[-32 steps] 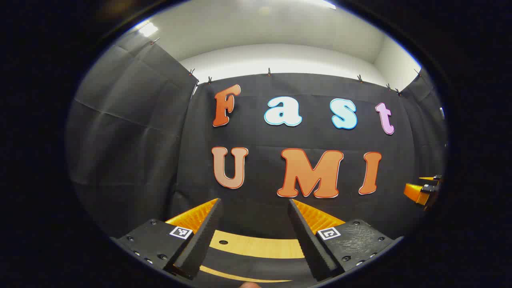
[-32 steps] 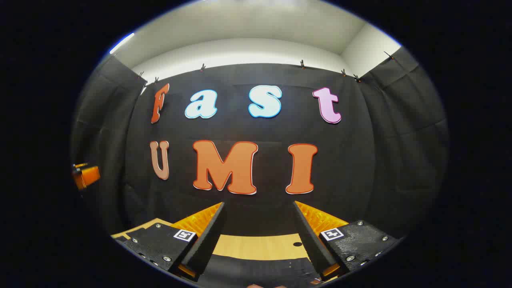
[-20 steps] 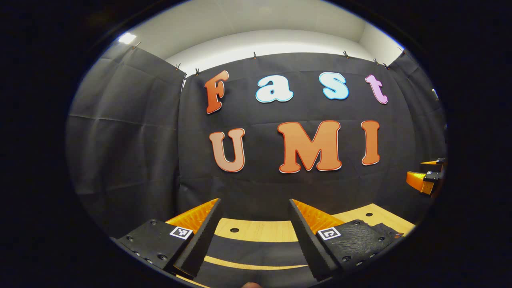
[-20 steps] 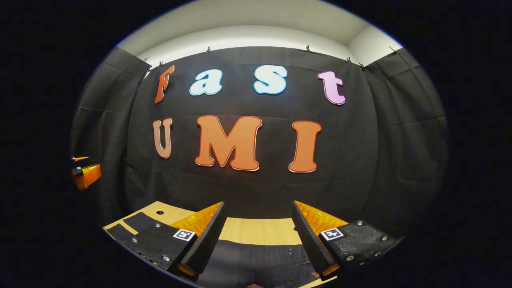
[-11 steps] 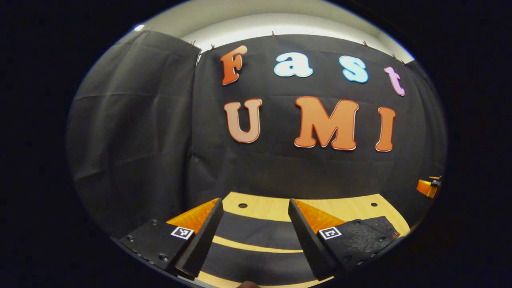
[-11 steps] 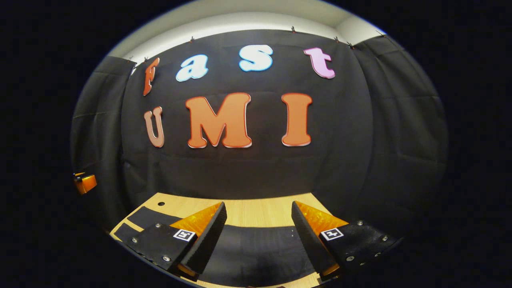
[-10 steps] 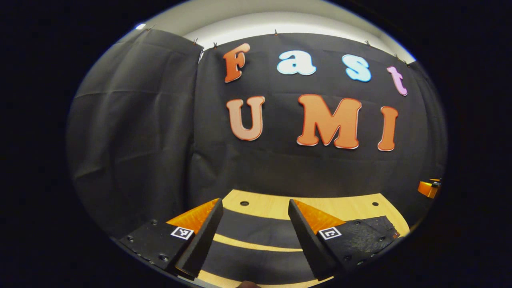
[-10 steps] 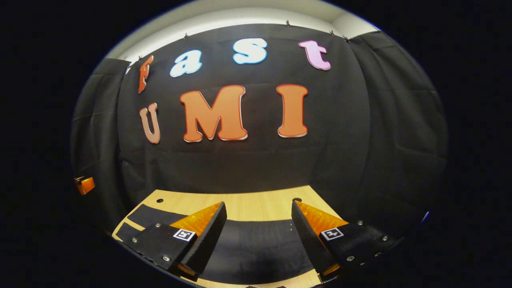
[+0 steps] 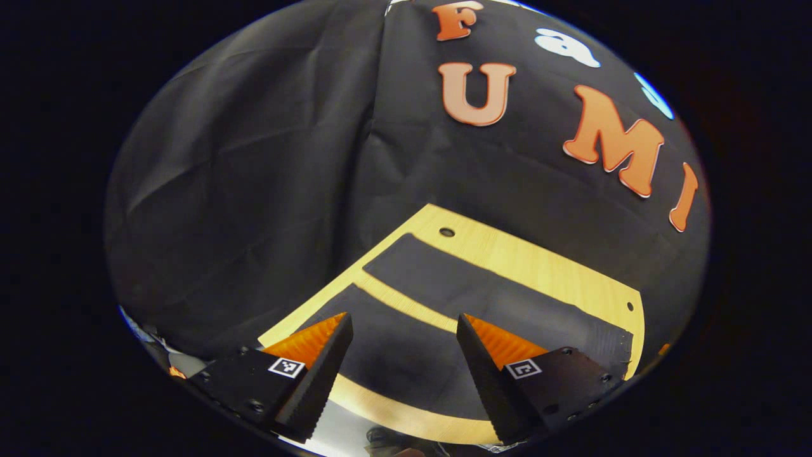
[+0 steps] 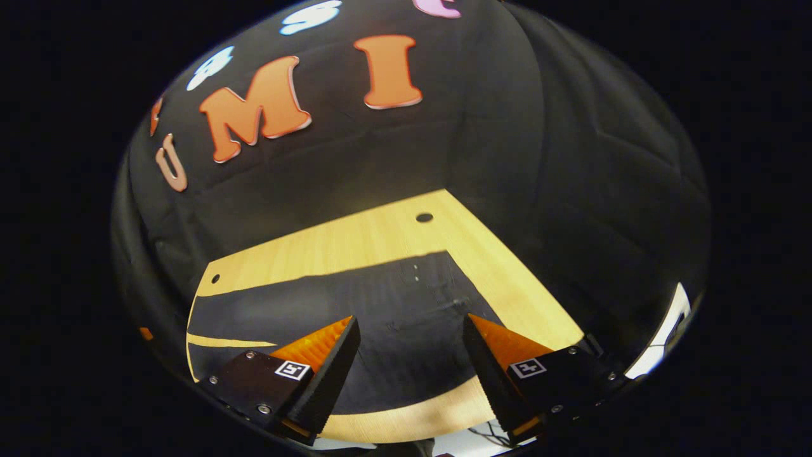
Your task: Grasp the waist and the cuffs of the jeans and fold them to make the two legs overlap; first hold the waist and fold one-third of the jeans toward the cuffs, then hold the cuffs and fold the remaining one-third in the same direction to finish folding.
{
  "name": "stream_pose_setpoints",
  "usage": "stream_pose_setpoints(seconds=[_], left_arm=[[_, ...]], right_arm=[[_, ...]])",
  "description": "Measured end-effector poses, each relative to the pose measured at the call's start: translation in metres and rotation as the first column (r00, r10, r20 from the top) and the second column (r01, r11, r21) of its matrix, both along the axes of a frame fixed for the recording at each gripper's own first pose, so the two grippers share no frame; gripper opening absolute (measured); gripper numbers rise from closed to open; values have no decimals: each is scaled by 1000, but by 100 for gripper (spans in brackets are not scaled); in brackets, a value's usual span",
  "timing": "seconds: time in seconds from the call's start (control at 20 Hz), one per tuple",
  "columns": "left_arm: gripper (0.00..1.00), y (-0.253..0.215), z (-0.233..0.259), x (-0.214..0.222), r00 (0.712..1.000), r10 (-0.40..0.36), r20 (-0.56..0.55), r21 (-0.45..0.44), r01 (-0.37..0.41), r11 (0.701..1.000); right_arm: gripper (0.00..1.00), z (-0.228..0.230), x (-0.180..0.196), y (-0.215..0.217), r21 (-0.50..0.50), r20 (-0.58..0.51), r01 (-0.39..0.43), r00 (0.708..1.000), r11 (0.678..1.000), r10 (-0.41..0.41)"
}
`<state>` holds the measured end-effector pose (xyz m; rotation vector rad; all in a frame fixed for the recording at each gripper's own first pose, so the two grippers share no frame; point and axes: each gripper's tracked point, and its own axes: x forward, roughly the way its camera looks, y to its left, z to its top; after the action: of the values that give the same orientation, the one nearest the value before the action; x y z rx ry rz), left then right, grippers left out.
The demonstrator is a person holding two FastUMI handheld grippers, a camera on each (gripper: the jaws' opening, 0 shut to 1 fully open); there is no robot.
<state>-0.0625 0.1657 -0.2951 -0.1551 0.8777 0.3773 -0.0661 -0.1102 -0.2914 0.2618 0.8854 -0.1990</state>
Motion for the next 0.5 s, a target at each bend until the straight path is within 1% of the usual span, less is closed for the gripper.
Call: stream_pose_setpoints(seconds=[0.05,0.15,0.25,0.4,0.5], left_arm=[[99,5,-16,-7,999,20,-50,-31,-22,999],[98,15,-38,-11,992,61,-109,-73,-70,995],[98,22,-49,-15,983,105,-153,-75,-117,990],[98,26,-63,-26,965,156,-212,-71,-175,982],[98,27,-73,-34,949,189,-252,-70,-212,975]], right_arm=[[98,-16,-8,-8,10,-63,19,998,1000,-19],[98,-47,-19,-21,50,-158,54,986,997,-46],[98,-68,-29,-27,114,-231,115,969,987,-86],[98,-91,-33,-34,203,-316,206,939,957,-135],[98,-114,-40,-44,213,-388,254,908,943,-157]])
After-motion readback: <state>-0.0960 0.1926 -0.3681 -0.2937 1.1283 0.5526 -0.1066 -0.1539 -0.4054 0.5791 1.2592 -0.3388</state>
